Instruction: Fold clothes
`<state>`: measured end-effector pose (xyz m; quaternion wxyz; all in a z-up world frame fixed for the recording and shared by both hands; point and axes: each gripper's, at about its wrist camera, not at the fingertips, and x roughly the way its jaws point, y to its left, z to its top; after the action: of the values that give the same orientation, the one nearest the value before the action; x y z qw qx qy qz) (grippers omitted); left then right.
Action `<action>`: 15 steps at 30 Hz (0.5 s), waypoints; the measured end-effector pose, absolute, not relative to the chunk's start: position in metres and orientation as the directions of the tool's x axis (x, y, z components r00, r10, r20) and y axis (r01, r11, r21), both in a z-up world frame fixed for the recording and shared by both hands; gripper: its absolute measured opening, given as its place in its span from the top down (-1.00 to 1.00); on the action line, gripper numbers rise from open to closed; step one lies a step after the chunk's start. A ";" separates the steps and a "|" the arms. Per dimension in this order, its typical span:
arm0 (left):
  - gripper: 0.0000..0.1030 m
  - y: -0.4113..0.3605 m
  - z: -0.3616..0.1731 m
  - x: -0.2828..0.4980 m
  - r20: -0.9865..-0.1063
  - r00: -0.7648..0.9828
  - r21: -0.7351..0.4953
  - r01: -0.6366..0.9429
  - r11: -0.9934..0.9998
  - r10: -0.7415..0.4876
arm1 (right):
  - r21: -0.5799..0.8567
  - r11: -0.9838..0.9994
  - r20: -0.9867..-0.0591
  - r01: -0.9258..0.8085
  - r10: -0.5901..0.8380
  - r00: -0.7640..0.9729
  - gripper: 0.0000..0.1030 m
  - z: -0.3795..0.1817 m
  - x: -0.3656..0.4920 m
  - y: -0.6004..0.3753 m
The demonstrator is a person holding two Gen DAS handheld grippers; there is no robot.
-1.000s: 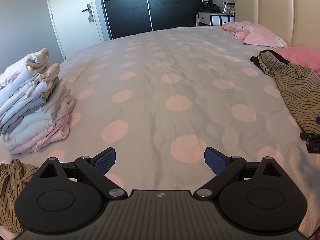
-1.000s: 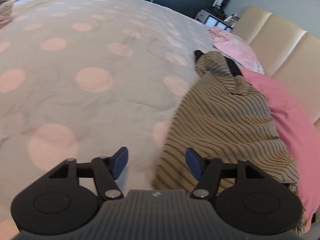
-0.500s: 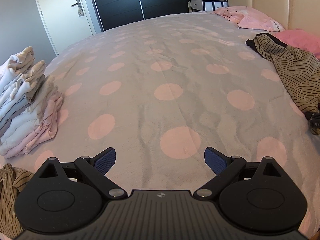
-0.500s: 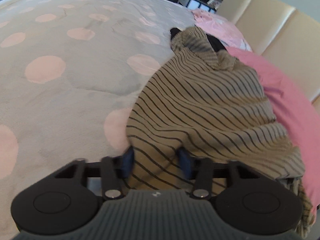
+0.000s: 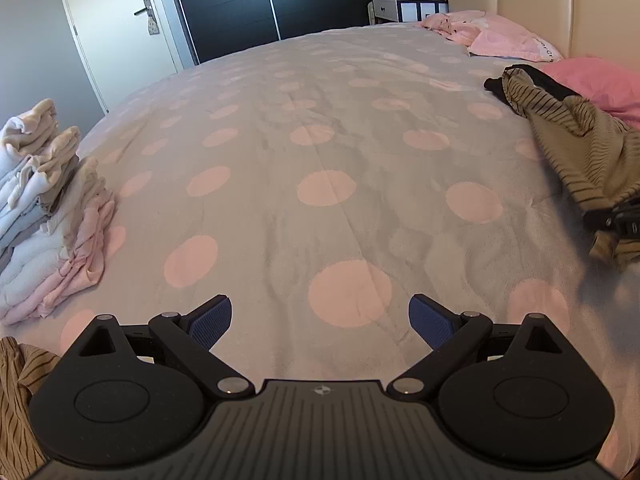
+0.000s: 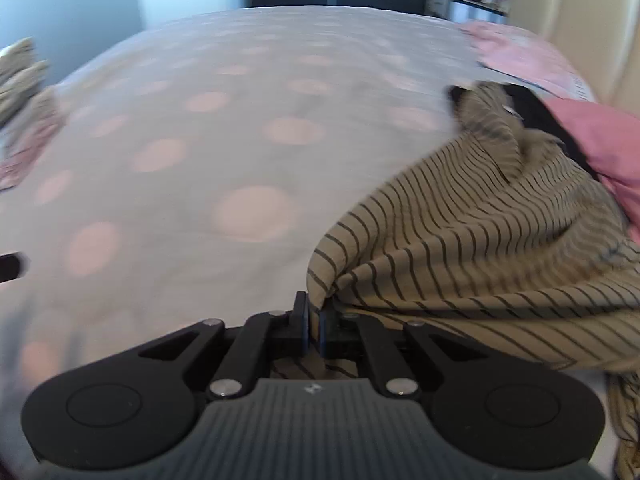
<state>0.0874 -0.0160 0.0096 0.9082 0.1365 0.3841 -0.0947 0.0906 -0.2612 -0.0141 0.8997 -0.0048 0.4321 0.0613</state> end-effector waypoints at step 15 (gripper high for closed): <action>-0.89 0.026 0.043 0.065 -0.676 0.733 0.127 0.217 0.968 -0.076 | 0.337 0.734 -0.748 -0.589 0.589 0.306 0.89 0.021 -0.021 -0.106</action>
<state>0.0653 0.0263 0.0430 0.9255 0.0993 0.3567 -0.0791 -0.0206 -0.1063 0.0209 0.8079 0.0000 0.4631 0.3644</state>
